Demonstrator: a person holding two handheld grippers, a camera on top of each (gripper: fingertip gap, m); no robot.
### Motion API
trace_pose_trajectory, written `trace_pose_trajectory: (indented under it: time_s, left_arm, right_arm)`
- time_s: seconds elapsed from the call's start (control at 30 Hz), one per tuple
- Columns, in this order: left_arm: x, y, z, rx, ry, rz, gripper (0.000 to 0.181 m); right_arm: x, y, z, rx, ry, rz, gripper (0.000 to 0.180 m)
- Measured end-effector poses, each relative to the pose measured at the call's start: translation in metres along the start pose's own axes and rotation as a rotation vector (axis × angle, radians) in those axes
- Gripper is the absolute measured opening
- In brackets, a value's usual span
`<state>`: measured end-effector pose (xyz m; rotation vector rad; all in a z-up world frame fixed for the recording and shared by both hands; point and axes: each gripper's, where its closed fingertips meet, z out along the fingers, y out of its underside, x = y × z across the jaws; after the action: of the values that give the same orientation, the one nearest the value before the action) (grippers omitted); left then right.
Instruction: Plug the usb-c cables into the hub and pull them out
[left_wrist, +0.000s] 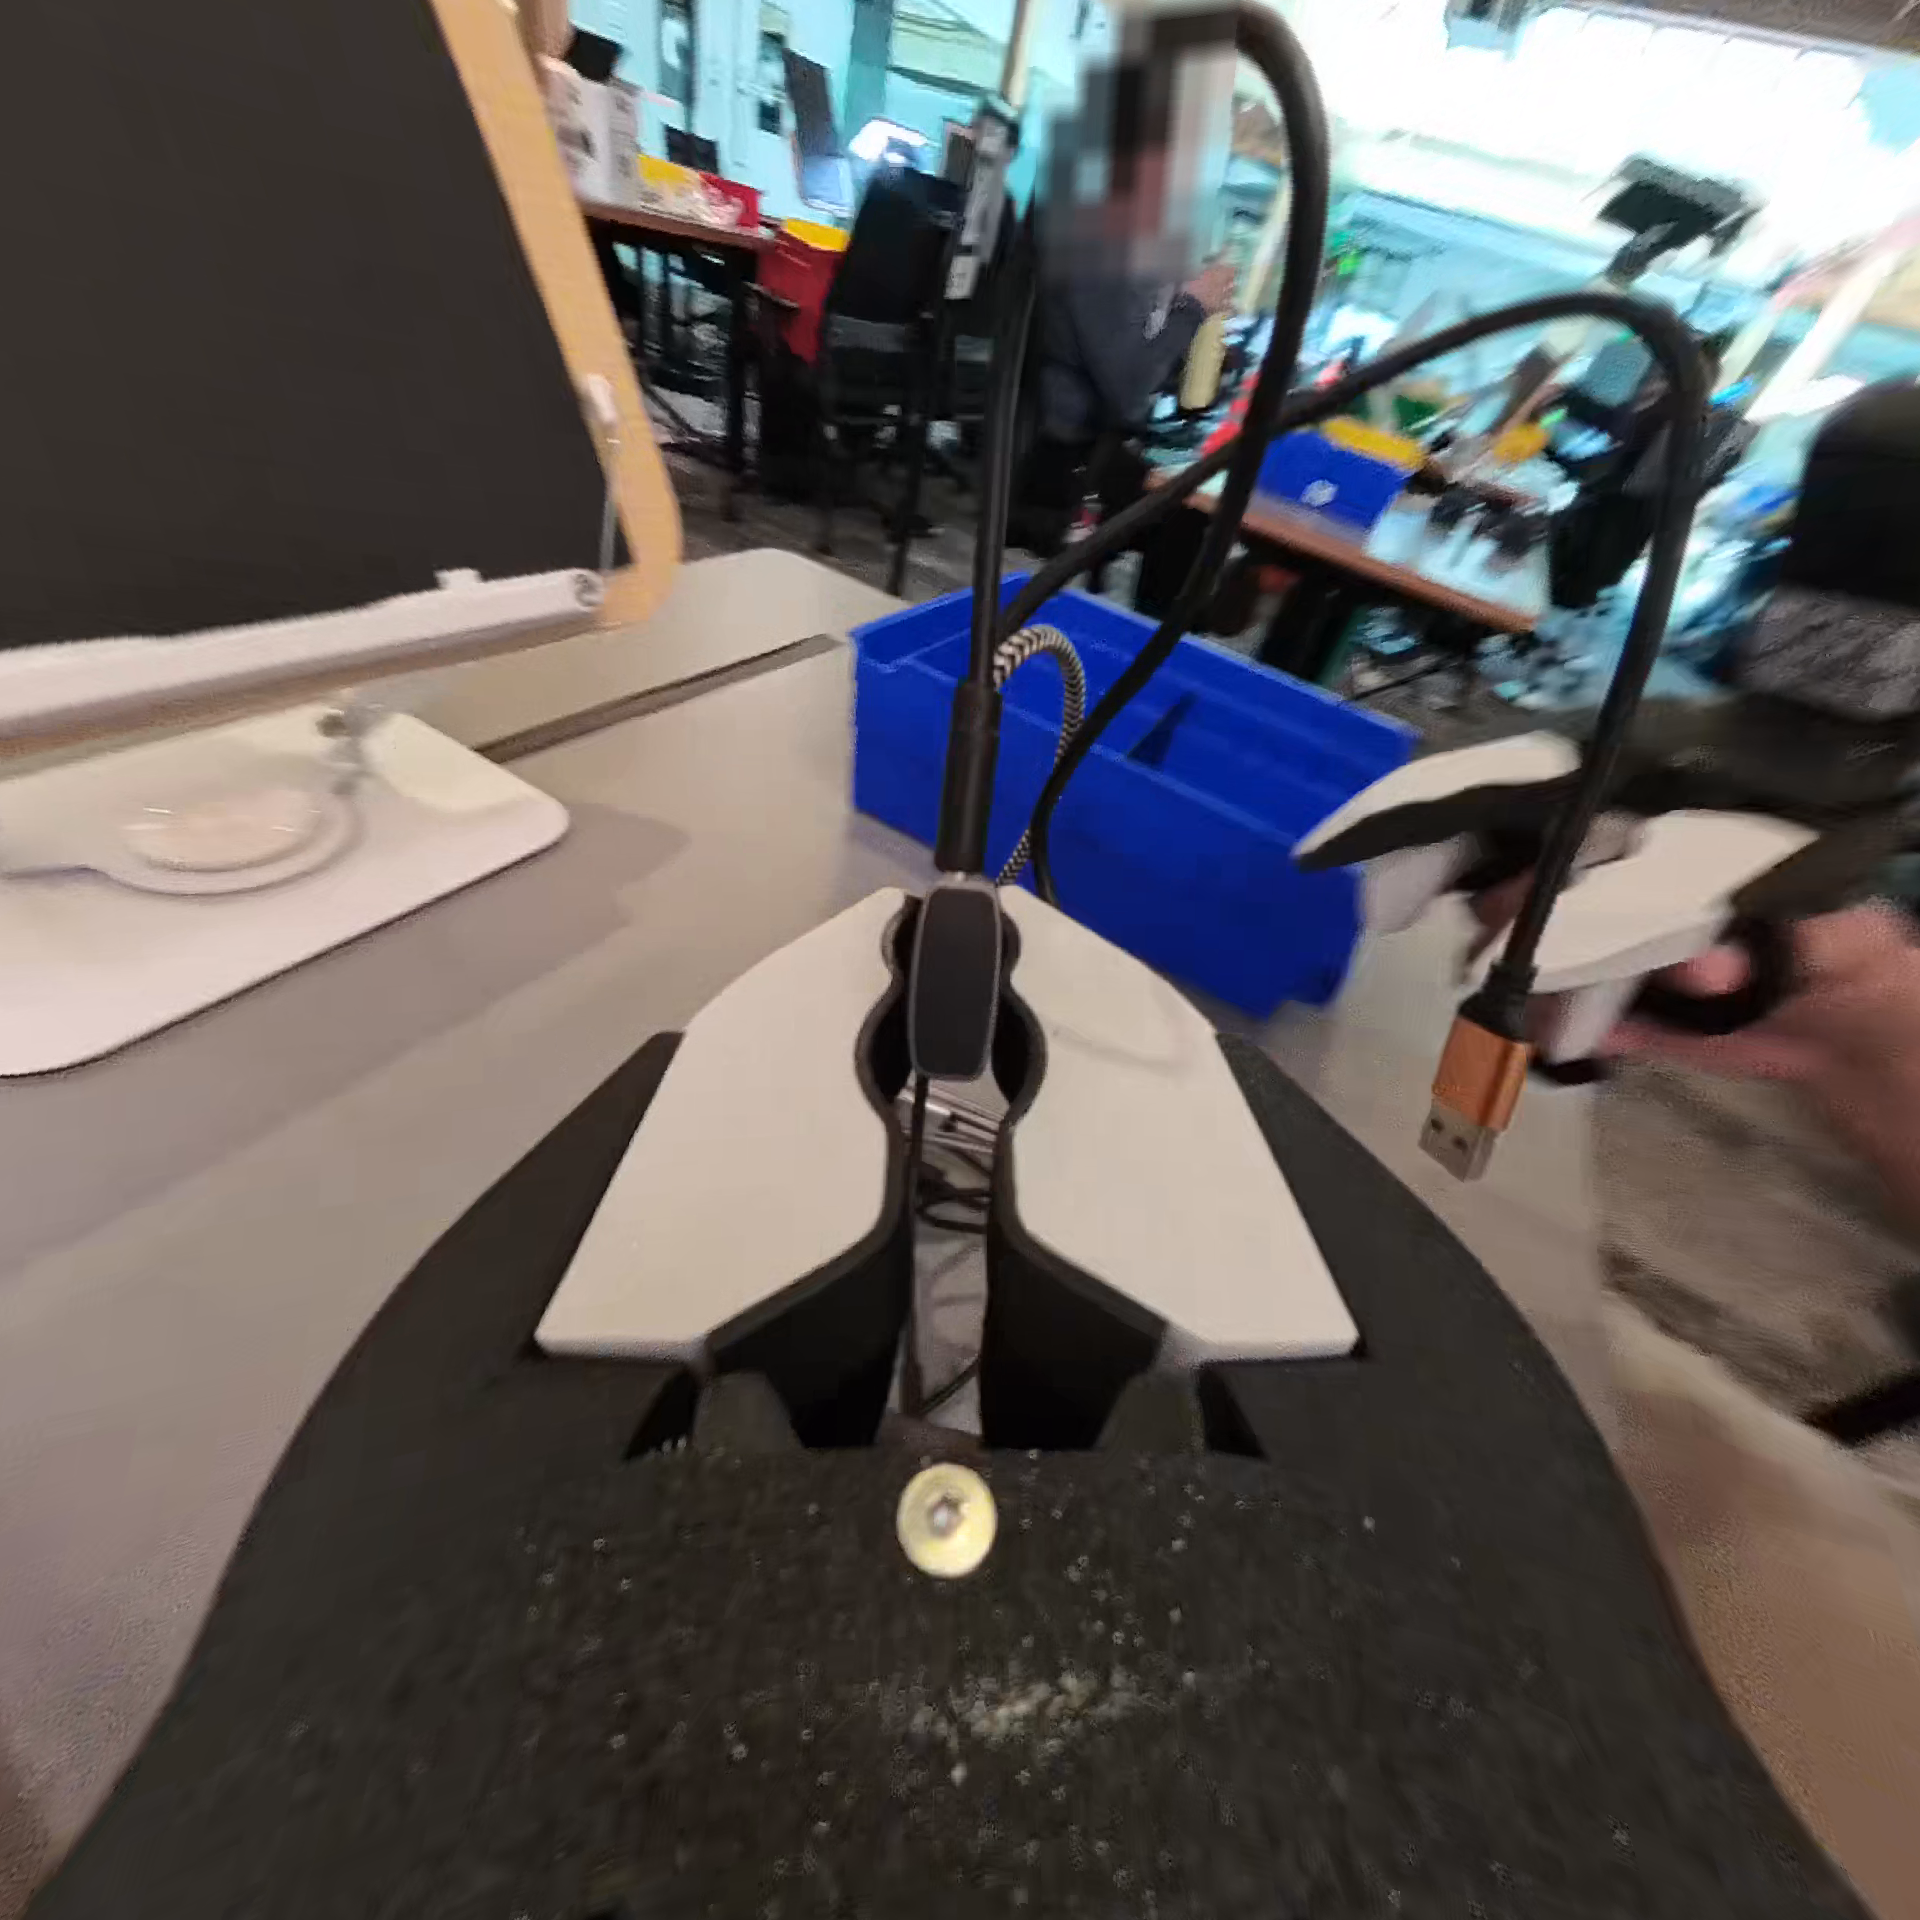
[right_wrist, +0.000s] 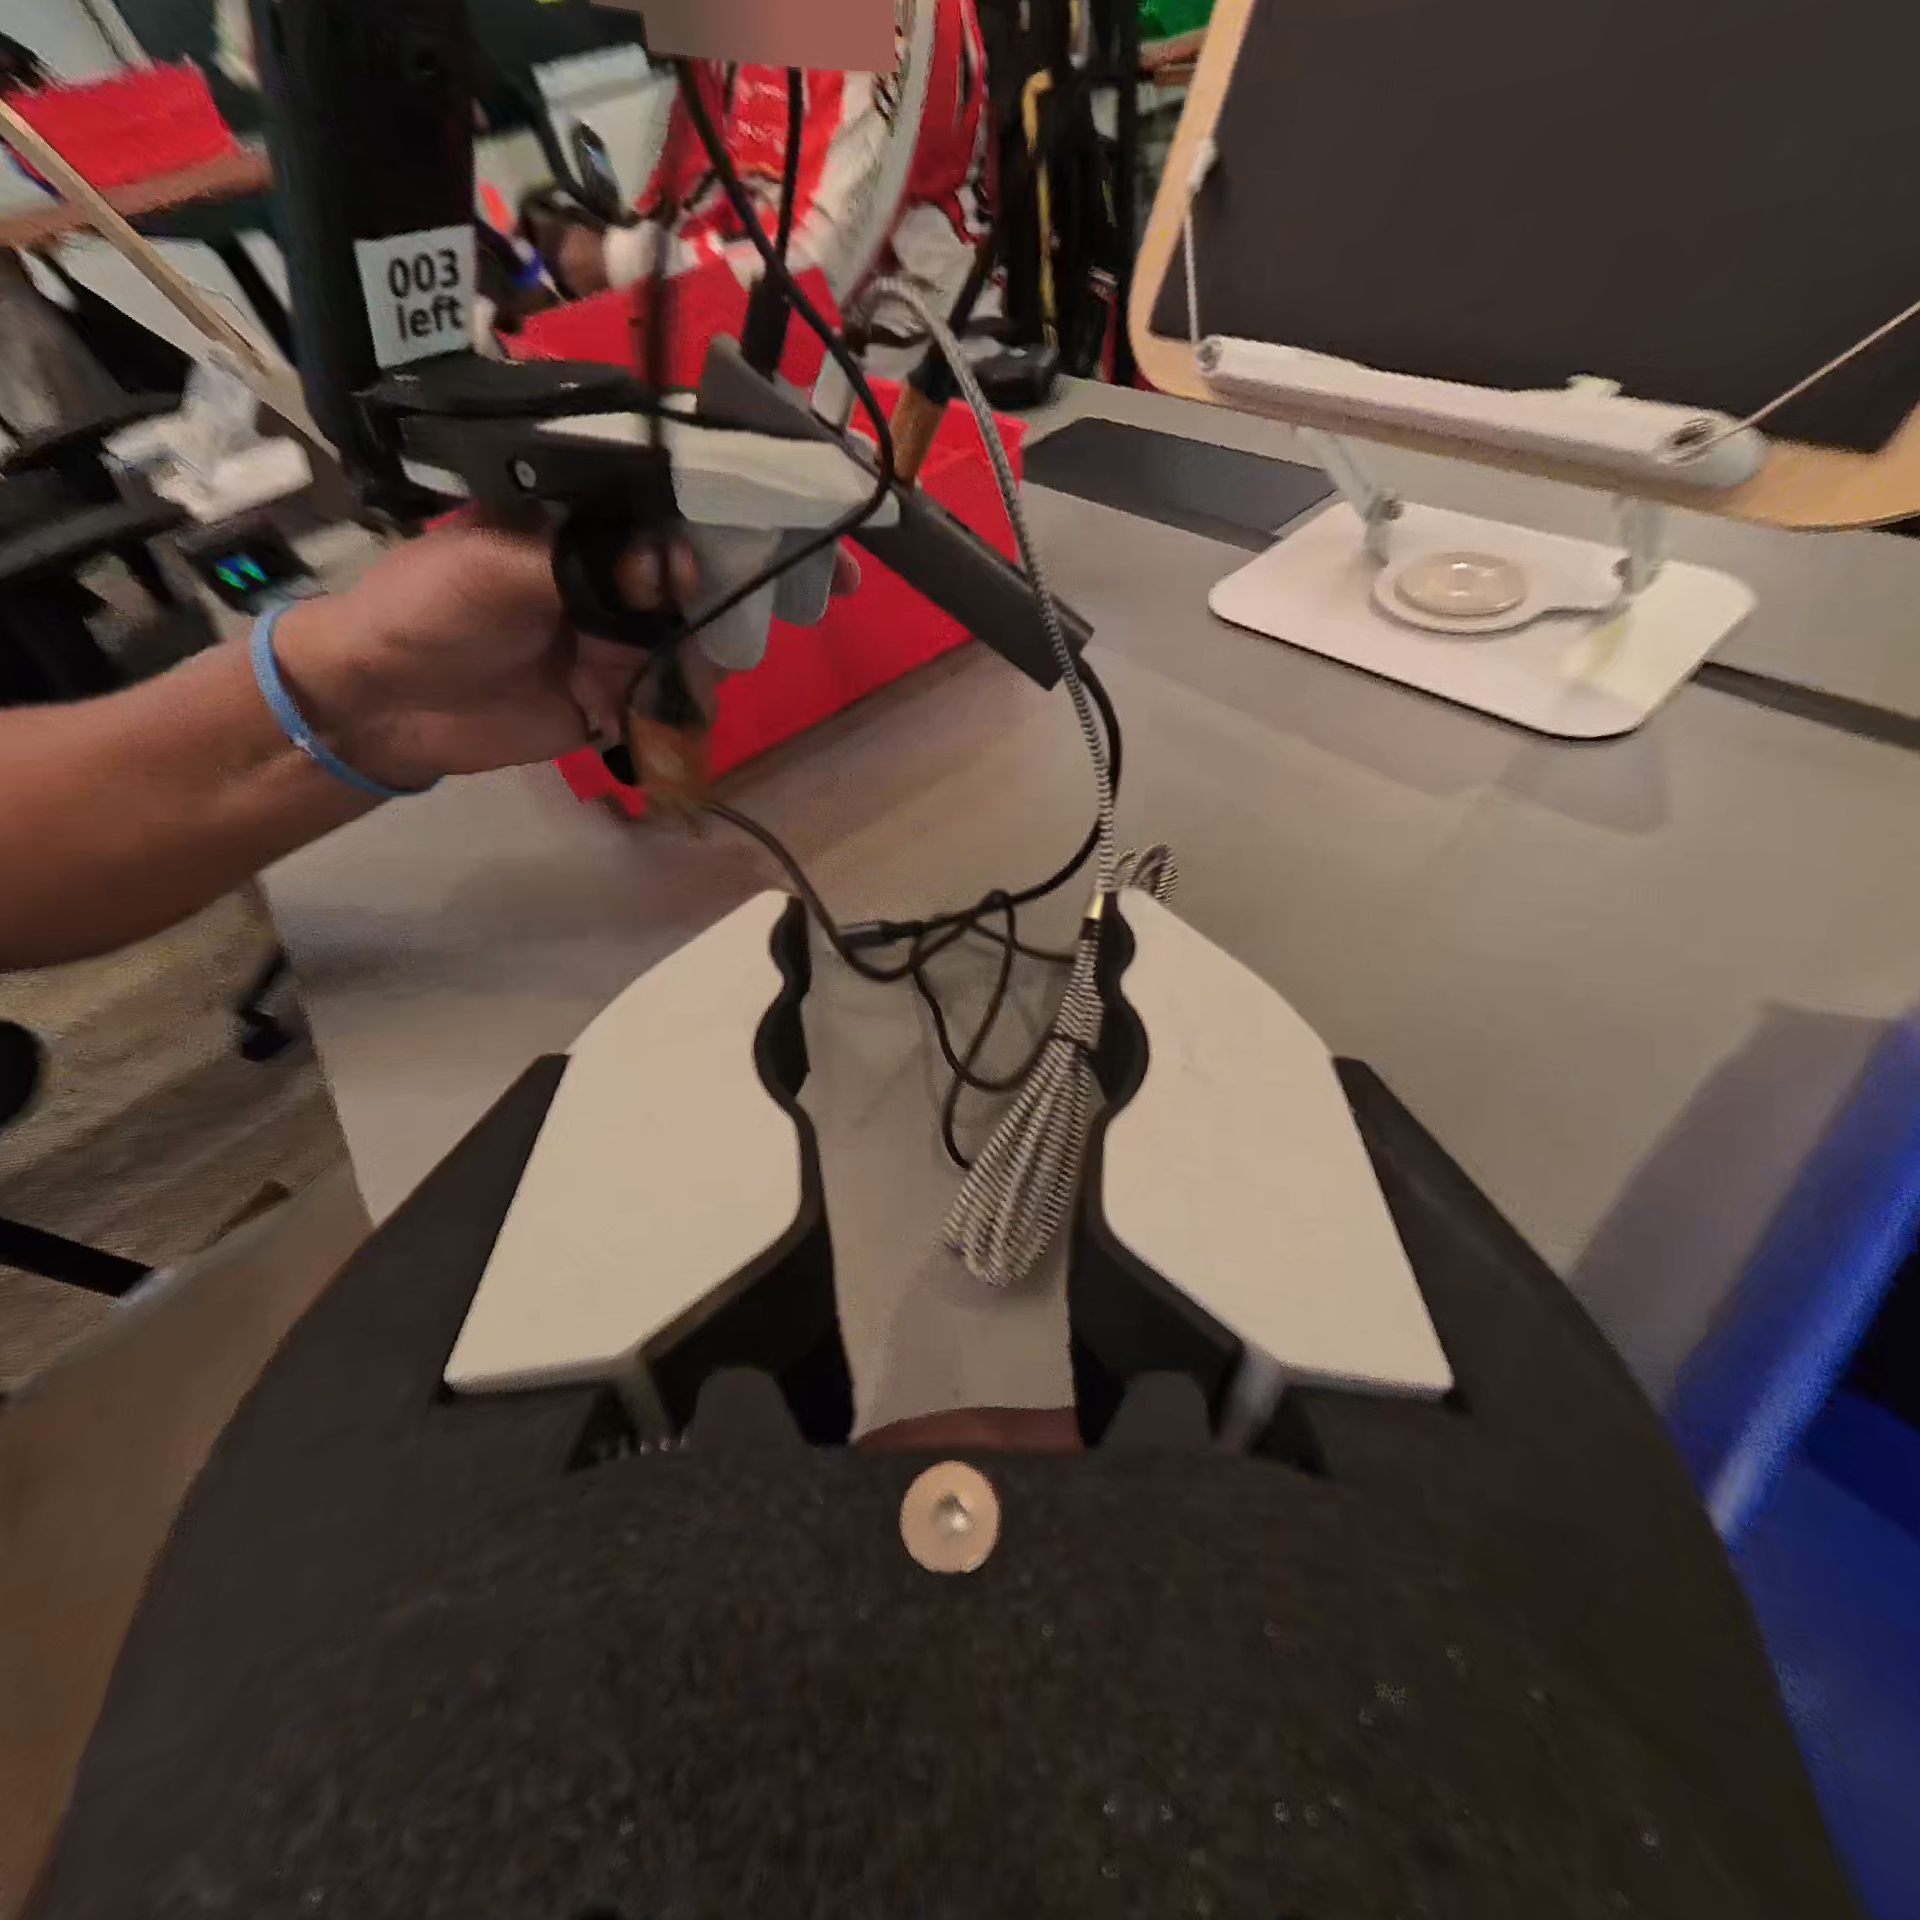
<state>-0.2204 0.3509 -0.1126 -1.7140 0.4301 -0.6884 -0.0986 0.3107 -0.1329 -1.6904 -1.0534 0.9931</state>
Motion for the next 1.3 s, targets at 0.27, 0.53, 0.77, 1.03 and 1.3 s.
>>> trace_pose_trajectory:
  time_s: [0.27, 0.53, 0.77, 1.03, 1.3]
  left_arm:
    - [0.056, -0.017, -0.004, 0.015, 0.305, -0.228, 0.01]
    - [0.076, -0.028, -0.012, 0.055, 0.489, -0.29, 0.012]
    - [0.027, -0.004, -0.061, 0.072, 0.208, -0.204, 0.036]
    - [0.06, 0.098, -0.122, 0.07, -0.106, -0.175, 0.027]
    - [0.095, 0.101, -0.152, 0.087, -0.13, -0.076, 0.024]
  right_arm:
    - [-0.025, -0.036, 0.037, 0.069, -0.297, 0.086, 0.07]
    - [-0.044, -0.042, 0.037, 0.034, -0.465, 0.061, 0.011]
    - [-0.005, -0.126, 0.003, 0.132, -0.406, -0.014, 0.01]
    - [0.067, -0.273, -0.069, 0.224, -0.208, -0.179, 0.01]
    - [0.14, -0.375, -0.147, 0.245, 0.017, -0.237, 0.011]
